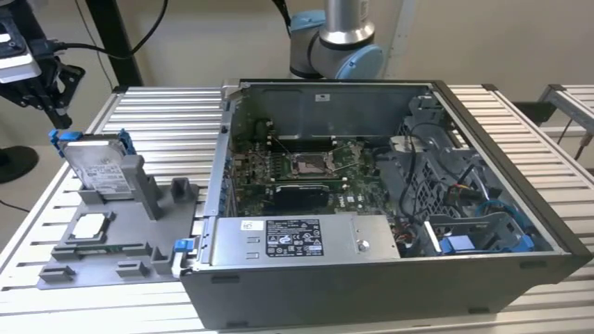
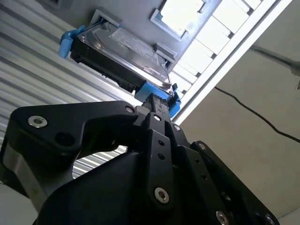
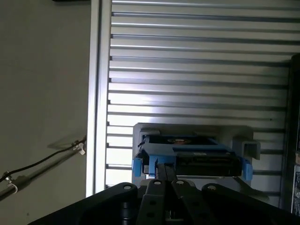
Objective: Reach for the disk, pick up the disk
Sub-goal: 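Reach for the disk, then pick up the disk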
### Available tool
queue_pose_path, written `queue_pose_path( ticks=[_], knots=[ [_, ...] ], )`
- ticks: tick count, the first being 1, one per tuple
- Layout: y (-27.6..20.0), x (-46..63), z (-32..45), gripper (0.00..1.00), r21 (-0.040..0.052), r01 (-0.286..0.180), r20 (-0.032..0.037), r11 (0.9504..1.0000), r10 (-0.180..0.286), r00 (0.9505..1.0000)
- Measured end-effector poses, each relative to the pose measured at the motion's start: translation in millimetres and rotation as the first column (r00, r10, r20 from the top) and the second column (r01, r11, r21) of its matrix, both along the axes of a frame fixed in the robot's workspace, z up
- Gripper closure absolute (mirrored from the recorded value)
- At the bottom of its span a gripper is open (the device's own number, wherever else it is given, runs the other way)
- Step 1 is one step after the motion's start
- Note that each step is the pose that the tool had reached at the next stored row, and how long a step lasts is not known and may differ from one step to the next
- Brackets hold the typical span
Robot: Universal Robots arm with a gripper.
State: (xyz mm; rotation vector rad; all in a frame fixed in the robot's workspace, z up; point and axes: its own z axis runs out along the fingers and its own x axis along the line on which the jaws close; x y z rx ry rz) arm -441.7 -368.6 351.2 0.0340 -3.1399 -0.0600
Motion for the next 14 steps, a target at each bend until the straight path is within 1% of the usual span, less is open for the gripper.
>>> queue_pose_path(
  ticks=[4,8,11,14],
  knots=[
    [-0.1,0.0,0.0,1.00,0.0000,-0.007,-0.0001,1.0000,0.007,1.0000],
    [-0.1,0.0,0.0,1.00,0.0000,-0.038,0.0001,0.9993,0.038,0.9993],
    [-0.1,0.0,0.0,1.00,-0.0004,-0.078,0.0000,0.9970,0.078,0.9970],
    [-0.1,0.0,0.0,1.00,-0.0004,-0.120,0.0000,0.9927,0.120,0.9927]
  ],
)
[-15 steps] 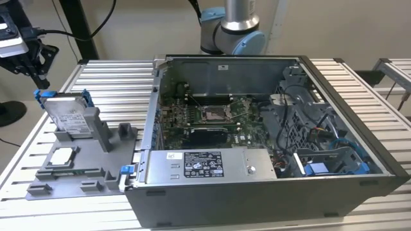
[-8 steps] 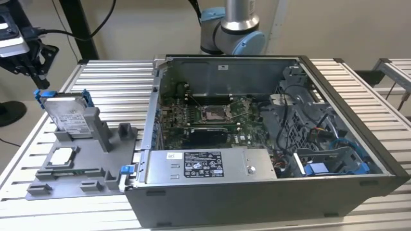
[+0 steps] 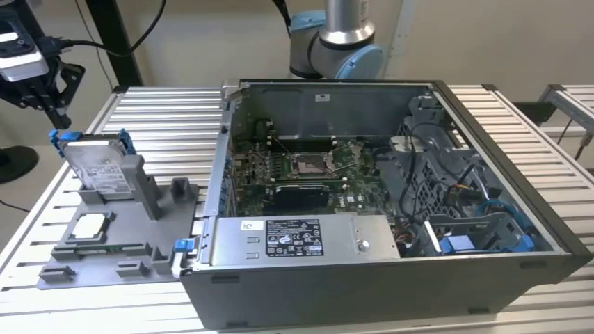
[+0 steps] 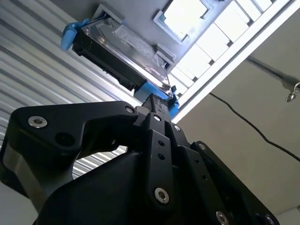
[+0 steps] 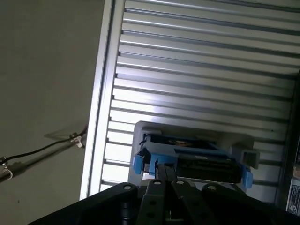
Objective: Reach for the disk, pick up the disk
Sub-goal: 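Pick up the disk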
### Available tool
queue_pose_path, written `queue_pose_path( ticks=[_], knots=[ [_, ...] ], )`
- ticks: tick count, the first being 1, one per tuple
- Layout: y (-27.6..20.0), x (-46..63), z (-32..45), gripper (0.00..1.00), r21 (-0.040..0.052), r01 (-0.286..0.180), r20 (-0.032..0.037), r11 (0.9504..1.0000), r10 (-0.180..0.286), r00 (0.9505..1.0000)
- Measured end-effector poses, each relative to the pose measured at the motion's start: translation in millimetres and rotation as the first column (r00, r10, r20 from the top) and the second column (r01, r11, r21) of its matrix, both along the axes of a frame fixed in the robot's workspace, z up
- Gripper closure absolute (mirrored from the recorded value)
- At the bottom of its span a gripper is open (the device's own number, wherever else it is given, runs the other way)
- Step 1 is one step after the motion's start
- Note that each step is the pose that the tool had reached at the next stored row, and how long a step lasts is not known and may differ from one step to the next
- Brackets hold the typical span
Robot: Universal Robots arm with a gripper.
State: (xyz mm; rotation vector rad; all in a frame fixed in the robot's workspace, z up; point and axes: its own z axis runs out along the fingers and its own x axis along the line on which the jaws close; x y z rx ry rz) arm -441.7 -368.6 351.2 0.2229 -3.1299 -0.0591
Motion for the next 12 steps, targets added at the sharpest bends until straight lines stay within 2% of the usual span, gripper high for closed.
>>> queue_pose_path(
  ticks=[3,6,9,12],
  knots=[
    [0.0,0.0,0.0,1.00,0.0000,-0.052,0.0000,0.9987,0.052,0.9987],
    [0.0,0.0,0.0,1.00,0.0000,-0.102,0.0000,0.9948,0.102,0.9948],
    [0.0,0.0,0.0,1.00,0.0000,-0.154,0.0000,0.9881,0.154,0.9881],
    [0.0,0.0,0.0,1.00,0.0000,-0.208,0.0000,0.9781,0.208,0.9781]
  ],
)
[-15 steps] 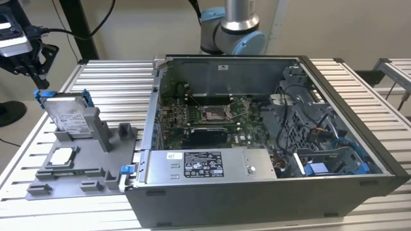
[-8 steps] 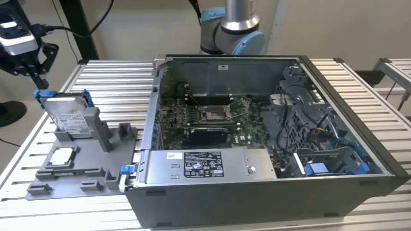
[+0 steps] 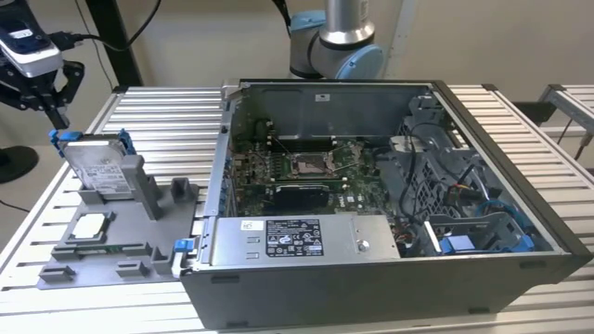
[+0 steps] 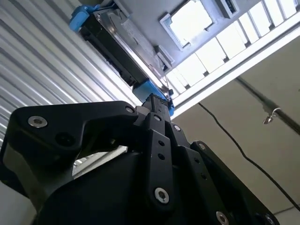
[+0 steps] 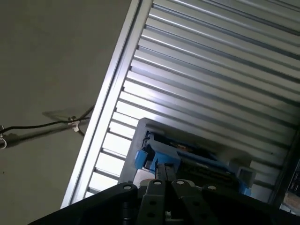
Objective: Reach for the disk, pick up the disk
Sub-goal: 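Pick up the disk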
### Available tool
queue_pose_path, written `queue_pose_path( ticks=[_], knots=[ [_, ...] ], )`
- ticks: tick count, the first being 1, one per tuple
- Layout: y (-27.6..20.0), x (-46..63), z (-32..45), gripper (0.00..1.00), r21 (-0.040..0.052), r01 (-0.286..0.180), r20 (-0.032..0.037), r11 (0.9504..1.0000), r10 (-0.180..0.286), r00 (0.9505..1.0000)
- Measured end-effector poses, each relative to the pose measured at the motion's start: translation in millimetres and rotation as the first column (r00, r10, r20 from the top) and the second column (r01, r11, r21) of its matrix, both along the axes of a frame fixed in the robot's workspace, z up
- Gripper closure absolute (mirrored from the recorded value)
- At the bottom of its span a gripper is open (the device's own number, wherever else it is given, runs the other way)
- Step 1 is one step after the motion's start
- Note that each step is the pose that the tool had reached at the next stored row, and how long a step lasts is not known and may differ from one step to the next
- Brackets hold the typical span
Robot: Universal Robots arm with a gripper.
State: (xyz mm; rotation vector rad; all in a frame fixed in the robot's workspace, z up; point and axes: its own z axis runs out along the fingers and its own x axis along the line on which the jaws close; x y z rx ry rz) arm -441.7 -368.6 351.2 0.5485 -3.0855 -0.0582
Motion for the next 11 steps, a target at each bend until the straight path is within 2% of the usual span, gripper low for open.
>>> queue_pose_path(
  ticks=[5,7,11],
  knots=[
    [0.0,0.0,0.0,1.00,0.0000,-0.090,0.0001,0.9960,0.090,0.9960],
    [0.0,0.0,0.0,1.00,0.0000,-0.126,0.0000,0.9920,0.126,0.9920],
    [0.0,0.0,0.0,1.00,0.0000,-0.194,0.0000,0.9811,0.194,0.9811]
  ],
)
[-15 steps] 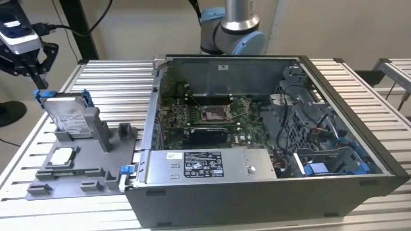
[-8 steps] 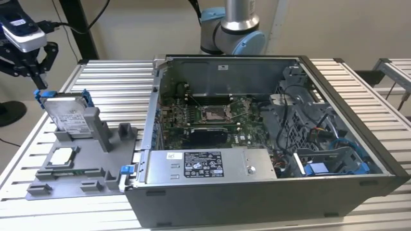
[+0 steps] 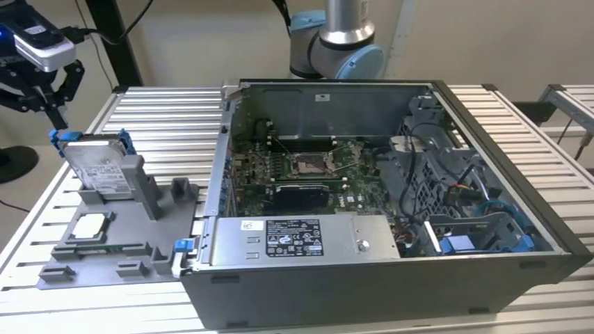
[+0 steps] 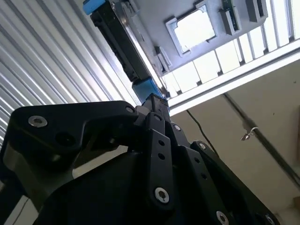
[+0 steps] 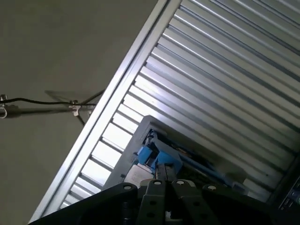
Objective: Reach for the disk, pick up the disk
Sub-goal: 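Pick up the disk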
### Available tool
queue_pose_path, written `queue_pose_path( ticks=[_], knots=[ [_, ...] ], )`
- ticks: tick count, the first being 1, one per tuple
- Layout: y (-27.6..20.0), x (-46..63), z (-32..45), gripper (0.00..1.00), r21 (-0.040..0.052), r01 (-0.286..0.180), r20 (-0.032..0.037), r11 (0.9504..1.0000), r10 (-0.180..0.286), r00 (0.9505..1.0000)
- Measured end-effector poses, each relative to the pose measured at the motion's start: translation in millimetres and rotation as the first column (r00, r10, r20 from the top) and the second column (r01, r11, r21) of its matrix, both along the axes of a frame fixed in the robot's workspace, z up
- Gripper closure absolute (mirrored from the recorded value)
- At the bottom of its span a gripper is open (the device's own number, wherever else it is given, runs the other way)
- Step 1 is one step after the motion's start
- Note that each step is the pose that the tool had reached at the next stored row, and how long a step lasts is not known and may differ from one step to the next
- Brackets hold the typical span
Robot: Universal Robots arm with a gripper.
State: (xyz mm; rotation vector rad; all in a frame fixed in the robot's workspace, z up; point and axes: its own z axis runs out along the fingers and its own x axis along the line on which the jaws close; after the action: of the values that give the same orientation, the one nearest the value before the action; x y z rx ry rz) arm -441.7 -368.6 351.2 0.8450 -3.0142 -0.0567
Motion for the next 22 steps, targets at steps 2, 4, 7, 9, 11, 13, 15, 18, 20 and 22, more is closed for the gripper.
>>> queue_pose_path(
  ticks=[2,4,7,9,11,13,15,18,20,22],
  knots=[
    [0.0,0.0,0.0,1.00,0.0000,-0.034,0.0000,0.9994,0.034,0.9994],
    [0.0,0.0,0.0,1.00,0.0000,-0.066,0.0000,0.9978,0.066,0.9978],
    [0.0,0.0,0.0,1.00,0.0000,-0.114,0.0000,0.9935,0.114,0.9935],
    [0.0,0.0,0.0,1.00,0.0000,-0.149,0.0000,0.9888,0.149,0.9888],
    [0.0,0.0,0.0,1.00,0.0000,-0.183,0.0000,0.9831,0.183,0.9831],
    [0.0,0.0,0.0,1.00,0.0000,-0.218,-0.0001,0.9759,0.218,0.9759],
    [0.0,0.0,0.0,1.00,-0.0001,-0.255,-0.0001,0.9670,0.255,0.9670],
    [0.0,0.0,0.1,1.00,-0.0003,-0.290,-0.0002,0.9570,0.290,0.9570],
    [0.0,0.0,0.0,1.00,-0.0004,-0.290,-0.0002,0.9569,0.290,0.9569],
    [0.0,0.0,0.0,1.00,-0.0004,-0.290,-0.0001,0.9569,0.290,0.9569]
  ],
)
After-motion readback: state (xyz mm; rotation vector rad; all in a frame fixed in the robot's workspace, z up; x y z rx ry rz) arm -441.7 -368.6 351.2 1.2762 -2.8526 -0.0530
